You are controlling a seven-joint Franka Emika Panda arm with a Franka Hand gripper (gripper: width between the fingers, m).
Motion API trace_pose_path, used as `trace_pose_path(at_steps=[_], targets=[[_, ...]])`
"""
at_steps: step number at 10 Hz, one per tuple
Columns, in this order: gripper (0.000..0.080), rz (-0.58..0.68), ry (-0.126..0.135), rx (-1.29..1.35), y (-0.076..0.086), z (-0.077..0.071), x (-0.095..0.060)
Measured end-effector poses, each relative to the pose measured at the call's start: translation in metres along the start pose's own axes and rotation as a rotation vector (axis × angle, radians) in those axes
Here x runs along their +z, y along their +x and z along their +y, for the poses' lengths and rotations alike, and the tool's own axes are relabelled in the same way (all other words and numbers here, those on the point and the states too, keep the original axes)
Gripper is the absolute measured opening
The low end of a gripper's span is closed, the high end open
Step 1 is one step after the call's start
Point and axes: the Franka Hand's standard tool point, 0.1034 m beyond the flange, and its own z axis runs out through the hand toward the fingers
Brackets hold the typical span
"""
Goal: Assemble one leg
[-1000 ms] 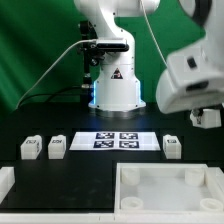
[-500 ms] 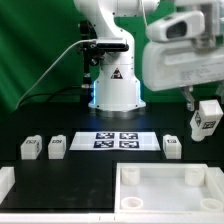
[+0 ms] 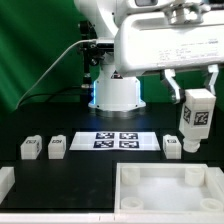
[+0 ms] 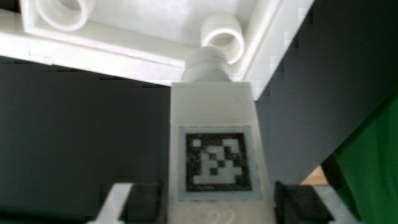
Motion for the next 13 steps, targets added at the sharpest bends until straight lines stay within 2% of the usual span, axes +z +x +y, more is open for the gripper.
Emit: trace_pose_path(at_steps=[1, 3, 4, 5, 6, 7, 9, 11, 13], targets=[[0.0291, 0.089, -0.043, -0.001, -0.002, 0.009, 0.001], [0.0291, 0.075, -0.030, 0.001, -0.006, 0.003, 0.008], [0.0291, 0.059, -0.011, -0.002, -0.008, -0.006, 0.020], [0.0291, 0.012, 0.016, -0.005, -0.002, -0.006, 0.031], [0.0291, -0.003, 0.031, -0.001, 0.008, -0.003, 0.037], [0.0291, -0.003, 0.039, 0.002, 0.010, -0.006, 0.045], [0.0291, -0.027, 0.054, 0.011, 0.000, -0.009, 0.066], [0.0291, -0.036, 0.066, 0.007, -0.007, -0.022, 0.075], [0.0291, -0.040, 0.069, 0.003, -0.010, -0.026, 0.076]])
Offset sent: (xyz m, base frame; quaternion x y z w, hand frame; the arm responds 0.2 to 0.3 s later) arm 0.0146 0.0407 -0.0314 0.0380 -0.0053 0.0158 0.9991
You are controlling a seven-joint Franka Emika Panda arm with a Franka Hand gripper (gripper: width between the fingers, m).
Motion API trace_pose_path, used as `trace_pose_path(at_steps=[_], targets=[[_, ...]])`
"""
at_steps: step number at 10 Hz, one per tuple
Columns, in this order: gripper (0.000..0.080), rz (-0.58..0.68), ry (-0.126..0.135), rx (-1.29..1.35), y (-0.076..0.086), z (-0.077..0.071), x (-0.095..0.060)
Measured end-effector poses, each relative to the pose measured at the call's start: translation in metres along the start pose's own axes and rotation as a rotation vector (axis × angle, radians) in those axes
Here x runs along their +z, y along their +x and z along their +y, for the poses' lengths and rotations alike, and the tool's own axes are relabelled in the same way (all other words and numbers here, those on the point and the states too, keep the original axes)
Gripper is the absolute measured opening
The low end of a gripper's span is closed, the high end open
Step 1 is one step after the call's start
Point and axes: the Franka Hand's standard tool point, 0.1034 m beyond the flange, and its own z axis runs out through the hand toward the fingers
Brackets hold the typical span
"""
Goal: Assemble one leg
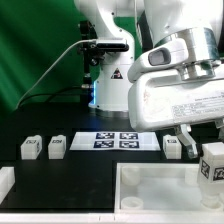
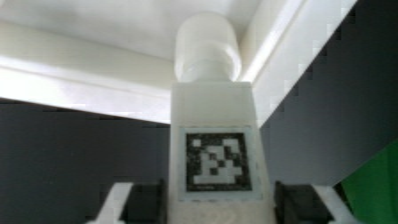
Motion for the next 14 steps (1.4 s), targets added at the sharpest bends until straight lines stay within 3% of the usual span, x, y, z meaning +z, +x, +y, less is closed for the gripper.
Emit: trace_pose_path(at_steps=[4, 8, 10, 12, 13, 14], targets=[[0.0291, 0.003, -0.003, -0.002, -0.007, -0.001, 0.008], [0.0291, 0.121, -0.041, 0.006, 0.000, 0.000, 0.016], [0.0291, 0.106, -0.036, 0.007, -0.002, 0.000, 0.017], [0.0546, 0.104, -0.035, 0.007, -0.003, 0.000, 0.018], [0.0620, 0.104, -0.035, 0.007, -0.003, 0.000, 0.018], [0.0620, 0.104, -0.035, 0.007, -0.003, 0.000, 0.018]])
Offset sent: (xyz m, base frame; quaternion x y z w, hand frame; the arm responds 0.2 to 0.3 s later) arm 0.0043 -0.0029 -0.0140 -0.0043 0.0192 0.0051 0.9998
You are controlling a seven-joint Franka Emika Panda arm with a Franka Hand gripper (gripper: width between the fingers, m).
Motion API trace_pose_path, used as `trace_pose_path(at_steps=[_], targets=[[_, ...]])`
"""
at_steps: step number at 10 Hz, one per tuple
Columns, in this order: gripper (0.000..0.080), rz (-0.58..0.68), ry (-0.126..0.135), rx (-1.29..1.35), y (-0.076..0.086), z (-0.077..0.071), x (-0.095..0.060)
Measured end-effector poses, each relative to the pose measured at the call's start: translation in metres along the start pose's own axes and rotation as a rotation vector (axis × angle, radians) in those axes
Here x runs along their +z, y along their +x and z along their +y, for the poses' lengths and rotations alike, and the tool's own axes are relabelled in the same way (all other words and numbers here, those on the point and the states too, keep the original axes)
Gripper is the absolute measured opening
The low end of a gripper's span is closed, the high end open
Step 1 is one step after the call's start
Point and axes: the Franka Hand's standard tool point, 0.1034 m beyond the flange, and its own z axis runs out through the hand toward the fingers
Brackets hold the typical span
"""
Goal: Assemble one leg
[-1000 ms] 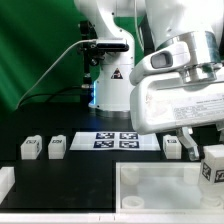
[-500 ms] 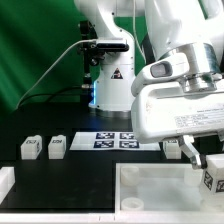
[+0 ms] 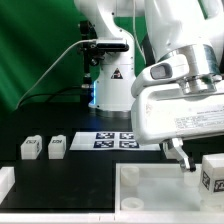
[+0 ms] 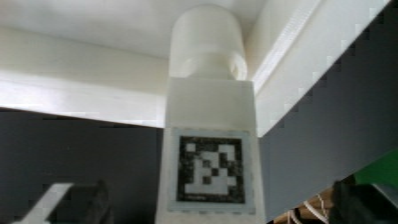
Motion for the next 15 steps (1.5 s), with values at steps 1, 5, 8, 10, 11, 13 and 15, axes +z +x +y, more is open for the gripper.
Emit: trace_pose_path(at_steps=[1, 5, 8, 10, 11, 13, 15], targets=[[0.0643, 0.000, 0.000, 0.000, 0.000, 0.000, 0.000], [0.0649, -0.001, 0.000, 0.000, 0.000, 0.000, 0.000], [0.0649, -0.059, 0.014, 0.025, 0.006, 0.004, -0.011], [0.0649, -0.155, 0.046, 0.062, 0.020, 0.006, -0.022], [0.0649, -0.151, 0.041, 0.067, 0.026, 0.012, -0.021], [0.0649, -0.315, 0.102, 0.102, 0.024, 0.007, -0.017], [0.0649, -0.517, 0.149, 0.113, 0.026, 0.004, -0.013]])
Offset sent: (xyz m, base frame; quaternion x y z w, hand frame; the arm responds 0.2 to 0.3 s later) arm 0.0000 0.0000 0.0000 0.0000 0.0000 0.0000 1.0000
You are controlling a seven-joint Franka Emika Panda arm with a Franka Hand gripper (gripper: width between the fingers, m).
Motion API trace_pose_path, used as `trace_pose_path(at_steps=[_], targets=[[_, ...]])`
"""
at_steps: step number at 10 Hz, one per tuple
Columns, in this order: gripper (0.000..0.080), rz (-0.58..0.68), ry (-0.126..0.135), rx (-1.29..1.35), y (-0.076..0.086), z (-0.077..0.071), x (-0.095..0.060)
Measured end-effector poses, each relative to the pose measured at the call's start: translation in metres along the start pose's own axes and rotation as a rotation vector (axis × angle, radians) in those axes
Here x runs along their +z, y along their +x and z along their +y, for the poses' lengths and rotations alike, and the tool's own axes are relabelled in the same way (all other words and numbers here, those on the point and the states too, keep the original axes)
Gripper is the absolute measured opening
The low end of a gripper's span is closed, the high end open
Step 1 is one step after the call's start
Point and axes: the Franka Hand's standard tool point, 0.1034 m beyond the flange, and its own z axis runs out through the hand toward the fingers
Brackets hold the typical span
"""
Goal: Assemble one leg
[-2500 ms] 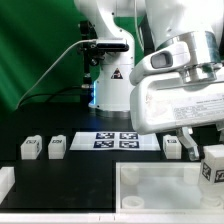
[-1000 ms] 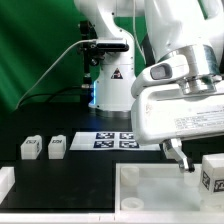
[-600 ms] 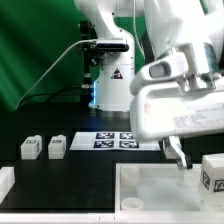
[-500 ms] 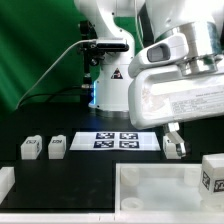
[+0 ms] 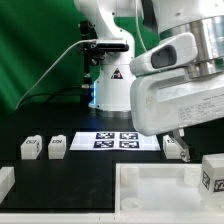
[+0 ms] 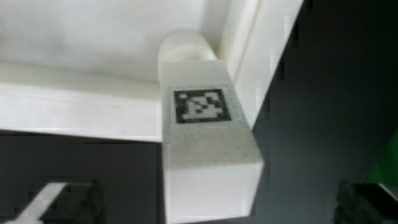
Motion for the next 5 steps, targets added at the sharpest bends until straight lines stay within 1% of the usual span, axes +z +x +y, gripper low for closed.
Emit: trace_pose_path(at_steps=[2, 3, 4, 5], targets=[[0.0649, -0.206, 0.025, -0.010, -0.010, -0.005, 0.011], [0.0649, -0.276, 0.030, -0.024, -0.011, -0.004, 0.014], [0.0649, -0.264, 0.026, -0.025, -0.009, -0.002, 0.020], [0.0649, -0.251, 0.023, -0.026, -0.010, -0.002, 0.023]])
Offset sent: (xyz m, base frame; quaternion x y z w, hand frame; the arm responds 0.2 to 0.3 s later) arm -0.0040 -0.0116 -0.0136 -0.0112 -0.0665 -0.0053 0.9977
